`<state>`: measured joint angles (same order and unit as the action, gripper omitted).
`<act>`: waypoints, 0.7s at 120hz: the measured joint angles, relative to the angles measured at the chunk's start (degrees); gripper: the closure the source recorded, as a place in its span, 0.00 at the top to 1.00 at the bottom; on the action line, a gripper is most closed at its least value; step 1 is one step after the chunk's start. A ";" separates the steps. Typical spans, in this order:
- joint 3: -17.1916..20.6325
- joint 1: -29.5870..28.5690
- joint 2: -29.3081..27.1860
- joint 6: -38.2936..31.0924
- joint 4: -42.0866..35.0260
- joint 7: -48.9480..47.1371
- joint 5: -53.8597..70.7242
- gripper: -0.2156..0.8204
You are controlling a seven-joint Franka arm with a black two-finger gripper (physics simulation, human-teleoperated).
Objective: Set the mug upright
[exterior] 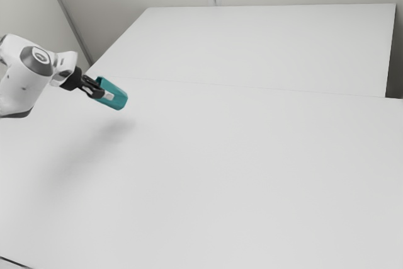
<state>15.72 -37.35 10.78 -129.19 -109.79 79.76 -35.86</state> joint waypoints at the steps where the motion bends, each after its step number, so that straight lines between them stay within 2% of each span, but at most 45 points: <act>1: -0.01 0.25 -0.22 0.07 -0.22 -0.50 0.47 0.03; 32: 0.47 6.86 -4.22 5.56 -1.81 -17.85 17.59 0.03; 65: 1.95 10.66 -4.58 14.11 -2.03 -35.95 28.61 0.03; 84: 2.21 13.94 -4.75 15.83 -3.13 -44.61 35.68 0.03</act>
<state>17.93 -23.42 6.03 -113.36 -112.92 35.15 -0.17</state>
